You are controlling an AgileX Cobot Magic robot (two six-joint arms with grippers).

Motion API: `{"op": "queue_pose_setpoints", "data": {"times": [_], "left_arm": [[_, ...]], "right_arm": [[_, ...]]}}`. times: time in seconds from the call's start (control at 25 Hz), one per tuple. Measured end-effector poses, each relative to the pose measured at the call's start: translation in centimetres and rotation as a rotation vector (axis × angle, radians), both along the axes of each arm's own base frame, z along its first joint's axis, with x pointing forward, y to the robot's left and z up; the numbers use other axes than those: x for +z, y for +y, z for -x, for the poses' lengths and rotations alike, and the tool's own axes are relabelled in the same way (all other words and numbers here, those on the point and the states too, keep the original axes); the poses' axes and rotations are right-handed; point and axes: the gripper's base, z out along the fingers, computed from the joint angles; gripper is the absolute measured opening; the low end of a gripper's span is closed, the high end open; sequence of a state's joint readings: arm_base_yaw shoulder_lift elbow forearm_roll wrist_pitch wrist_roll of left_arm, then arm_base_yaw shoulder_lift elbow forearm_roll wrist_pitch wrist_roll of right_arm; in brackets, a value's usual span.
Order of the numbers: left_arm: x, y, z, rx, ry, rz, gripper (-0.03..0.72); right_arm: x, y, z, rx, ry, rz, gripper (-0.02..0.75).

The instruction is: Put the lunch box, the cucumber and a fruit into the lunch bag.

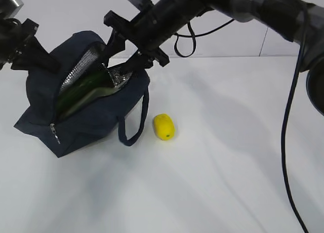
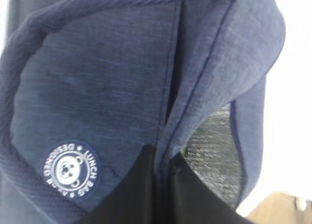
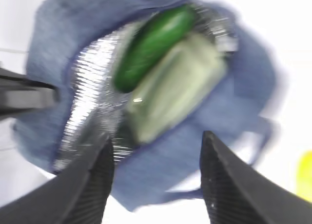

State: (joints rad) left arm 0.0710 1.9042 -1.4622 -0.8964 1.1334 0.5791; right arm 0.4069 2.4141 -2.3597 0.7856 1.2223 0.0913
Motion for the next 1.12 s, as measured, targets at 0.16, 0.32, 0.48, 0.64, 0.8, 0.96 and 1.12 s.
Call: {"op": "queue_pose_setpoints", "data": {"times": [0.16, 0.32, 0.48, 0.64, 0.8, 0.96, 1.12], "left_arm": [[-0.3, 1.2, 0.0, 0.026, 0.013, -0.047, -0.004], [-0.4, 2.6, -0.1, 0.068, 0.014, -0.053, -0.004], [-0.4, 3.8, -0.2, 0.099, 0.011, -0.063, -0.004], [-0.4, 4.1, -0.1, 0.104, 0.012, -0.067, -0.004], [-0.4, 4.1, -0.1, 0.104, 0.012, -0.067, -0.004], [-0.5, 4.1, -0.1, 0.100, 0.012, -0.081, -0.004], [-0.6, 4.3, -0.1, 0.097, 0.012, -0.101, -0.004]], "right_arm": [[2.2, -0.6, -0.2, -0.037, -0.081, 0.060, 0.422], [4.0, -1.6, 0.1, -0.060, -0.154, 0.142, 0.422], [5.1, -2.0, 0.6, -0.080, -0.218, 0.239, 0.422], [4.6, -1.8, 1.5, -0.062, -0.251, 0.378, 0.422], [2.1, -2.0, 2.7, -0.023, -0.190, 0.490, 0.422], [0.1, -2.6, 3.4, -0.009, -0.125, 0.554, 0.421], [-1.4, -2.9, 3.9, -0.010, -0.067, 0.584, 0.421]]}}
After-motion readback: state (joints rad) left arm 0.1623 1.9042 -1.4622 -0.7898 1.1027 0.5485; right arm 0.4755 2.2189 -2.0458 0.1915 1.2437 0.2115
